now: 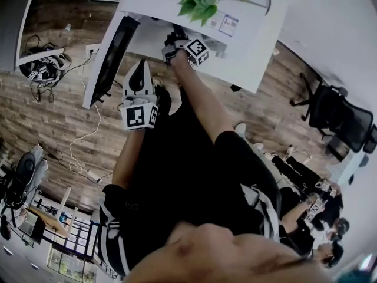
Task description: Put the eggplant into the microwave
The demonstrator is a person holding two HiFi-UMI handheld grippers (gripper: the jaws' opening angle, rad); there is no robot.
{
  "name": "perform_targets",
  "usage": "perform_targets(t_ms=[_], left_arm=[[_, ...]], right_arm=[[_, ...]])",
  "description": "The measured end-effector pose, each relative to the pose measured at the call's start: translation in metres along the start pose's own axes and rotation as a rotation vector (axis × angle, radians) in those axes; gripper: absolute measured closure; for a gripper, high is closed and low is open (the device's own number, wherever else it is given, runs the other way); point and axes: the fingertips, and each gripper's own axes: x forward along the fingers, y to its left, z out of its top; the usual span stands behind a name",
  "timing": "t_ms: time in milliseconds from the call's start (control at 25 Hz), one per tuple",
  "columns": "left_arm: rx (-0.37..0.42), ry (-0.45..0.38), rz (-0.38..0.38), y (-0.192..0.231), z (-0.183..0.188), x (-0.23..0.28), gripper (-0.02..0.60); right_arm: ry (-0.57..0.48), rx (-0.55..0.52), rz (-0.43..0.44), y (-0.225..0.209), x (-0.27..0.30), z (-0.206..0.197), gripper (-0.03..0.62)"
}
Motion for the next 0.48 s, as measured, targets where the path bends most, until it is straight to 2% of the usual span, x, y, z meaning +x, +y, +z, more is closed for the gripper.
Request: perform_targets(t_ms=[480], left_arm=[[-0.005, 0.003, -0.002, 0.0058, -0.0015, -0.0054, 0.549]], right_arm=[[-0.041, -0.001, -0.005, 0.0036, 0.0032, 0.0058, 0.554]])
